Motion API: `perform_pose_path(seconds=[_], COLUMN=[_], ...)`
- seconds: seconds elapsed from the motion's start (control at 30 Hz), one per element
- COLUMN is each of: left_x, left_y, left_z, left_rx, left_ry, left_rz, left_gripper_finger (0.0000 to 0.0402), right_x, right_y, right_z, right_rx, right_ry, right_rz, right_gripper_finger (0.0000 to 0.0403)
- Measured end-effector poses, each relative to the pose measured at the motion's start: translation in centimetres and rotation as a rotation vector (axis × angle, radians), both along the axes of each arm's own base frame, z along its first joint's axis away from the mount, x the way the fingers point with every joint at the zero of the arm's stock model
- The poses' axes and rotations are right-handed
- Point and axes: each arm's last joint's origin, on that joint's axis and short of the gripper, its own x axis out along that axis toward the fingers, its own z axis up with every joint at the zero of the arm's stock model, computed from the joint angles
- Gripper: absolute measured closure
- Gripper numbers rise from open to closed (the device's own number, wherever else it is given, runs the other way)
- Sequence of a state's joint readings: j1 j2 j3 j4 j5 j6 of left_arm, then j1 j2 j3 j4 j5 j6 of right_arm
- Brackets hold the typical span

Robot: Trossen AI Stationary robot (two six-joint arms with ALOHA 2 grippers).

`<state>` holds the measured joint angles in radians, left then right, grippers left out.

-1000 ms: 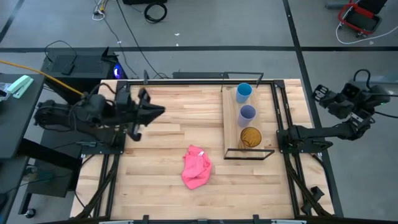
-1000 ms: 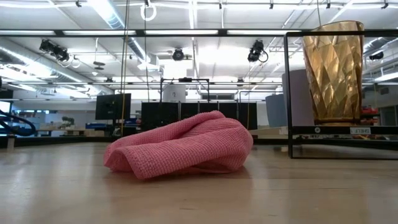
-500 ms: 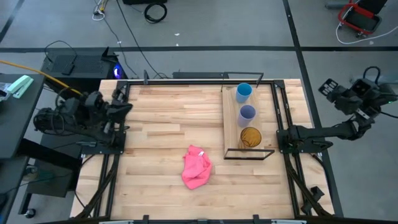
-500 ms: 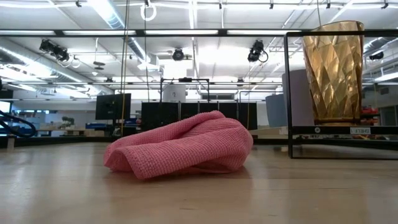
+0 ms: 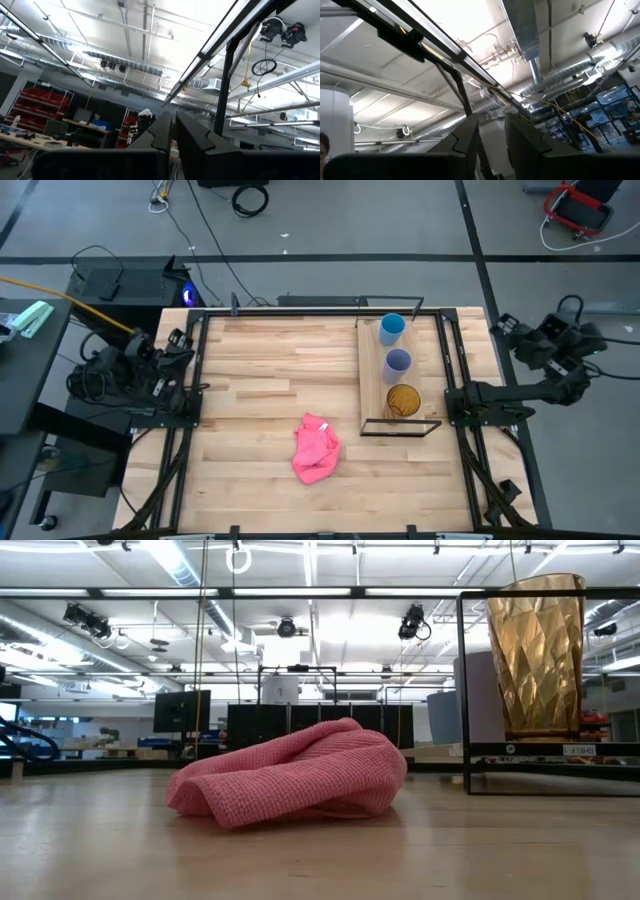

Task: Stack small to large cups/mugs on shelf
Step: Return to Home Position

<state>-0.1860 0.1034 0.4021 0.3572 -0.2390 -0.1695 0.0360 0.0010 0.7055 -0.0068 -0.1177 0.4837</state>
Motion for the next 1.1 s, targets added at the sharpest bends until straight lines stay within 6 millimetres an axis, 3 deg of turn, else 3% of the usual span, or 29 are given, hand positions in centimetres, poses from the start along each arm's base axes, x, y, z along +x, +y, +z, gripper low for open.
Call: perform_pose_path(seconds=[0.3,0.6,1.0,1.1], left_x=[0.0,0.8,1.0,1.6], left_y=[0.0,-0.1,-0.2,-0.3], left_z=[-3.0,-4.4,-4.7,-5.9], left_rx=[-0.030,-0.070,-0.093,-0.112], left_ry=[-0.024,-0.024,0.012,0.021], left_rz=[-0.016,-0.046,-0.066,-0.077], left_gripper_finger=[0.0364,0.0367,0.0363,0.0361], right_x=[3.6,6.1,7.9,8.2], right_y=[0.1,0.3,0.4,0.4], right_z=[-3.2,-6.6,-11.2,-11.9], right_rx=[0.056,0.110,0.157,0.163], right_ry=[-0.019,-0.070,-0.125,-0.128], right_rz=[0.052,0.140,0.209,0.214], right_gripper_finger=[0.0300,0.0300,0.0300,0.0300])
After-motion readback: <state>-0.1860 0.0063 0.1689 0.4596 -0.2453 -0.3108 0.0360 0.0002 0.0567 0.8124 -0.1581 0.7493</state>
